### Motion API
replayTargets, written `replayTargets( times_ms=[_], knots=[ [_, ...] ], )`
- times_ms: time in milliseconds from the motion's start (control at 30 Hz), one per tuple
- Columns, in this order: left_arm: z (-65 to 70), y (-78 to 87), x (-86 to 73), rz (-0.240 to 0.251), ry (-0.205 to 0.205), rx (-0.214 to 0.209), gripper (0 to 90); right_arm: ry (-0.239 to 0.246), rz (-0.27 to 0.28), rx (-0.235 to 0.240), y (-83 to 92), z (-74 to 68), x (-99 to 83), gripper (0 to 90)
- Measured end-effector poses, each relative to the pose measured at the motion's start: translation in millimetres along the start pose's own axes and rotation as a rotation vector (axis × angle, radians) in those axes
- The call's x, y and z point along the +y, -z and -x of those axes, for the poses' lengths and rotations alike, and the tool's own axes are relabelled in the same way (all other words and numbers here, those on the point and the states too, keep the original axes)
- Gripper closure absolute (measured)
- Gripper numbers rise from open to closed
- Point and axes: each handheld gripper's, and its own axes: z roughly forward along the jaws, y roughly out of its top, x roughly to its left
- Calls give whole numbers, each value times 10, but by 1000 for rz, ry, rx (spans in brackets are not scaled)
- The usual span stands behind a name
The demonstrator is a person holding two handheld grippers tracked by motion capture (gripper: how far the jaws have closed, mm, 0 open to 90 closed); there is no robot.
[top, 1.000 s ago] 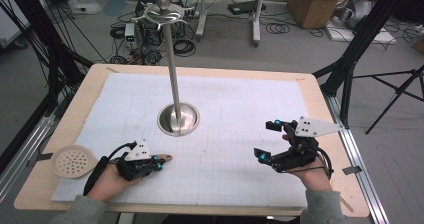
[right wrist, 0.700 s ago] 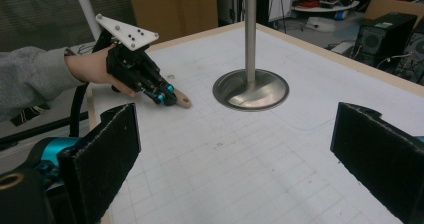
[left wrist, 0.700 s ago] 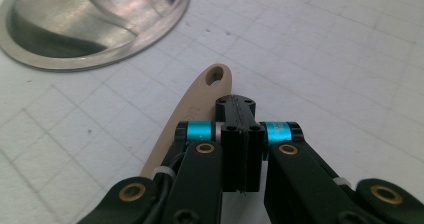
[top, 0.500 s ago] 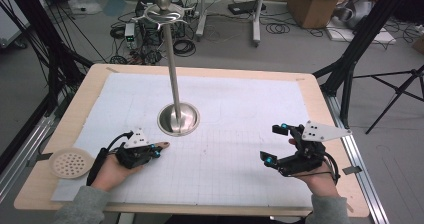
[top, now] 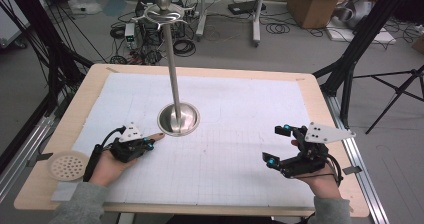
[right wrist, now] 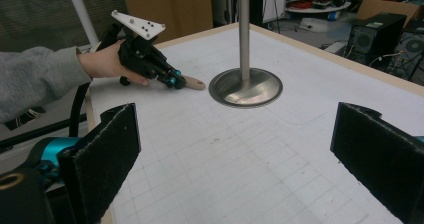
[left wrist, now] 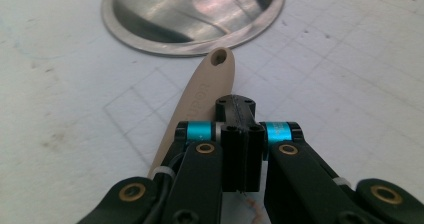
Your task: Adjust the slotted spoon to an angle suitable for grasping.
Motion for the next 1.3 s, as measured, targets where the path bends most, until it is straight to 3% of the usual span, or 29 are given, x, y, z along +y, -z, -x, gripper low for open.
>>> replayTargets(
  times_ms=[300,433,633,833,1100,1167,1300],
  knots=[
    [-48,-39,15,-5,10,88,895,3,-19,6,-52,-12,-9,44],
    [-94,-47,18,-4,27,95,895,-2,-22,3,-46,-11,-12,44],
    [-147,-65,28,-4,20,97,895,-1,-18,2,-41,-11,-12,44],
    [-195,-66,30,-3,44,127,895,7,-9,3,-18,-26,15,44],
    [-64,132,185,60,5,54,895,7,-16,5,-48,3,9,44],
    [-53,212,228,90,12,29,895,9,-15,9,-62,4,15,44],
    [-85,319,225,73,6,6,895,13,-16,9,-83,9,27,44]
  ],
)
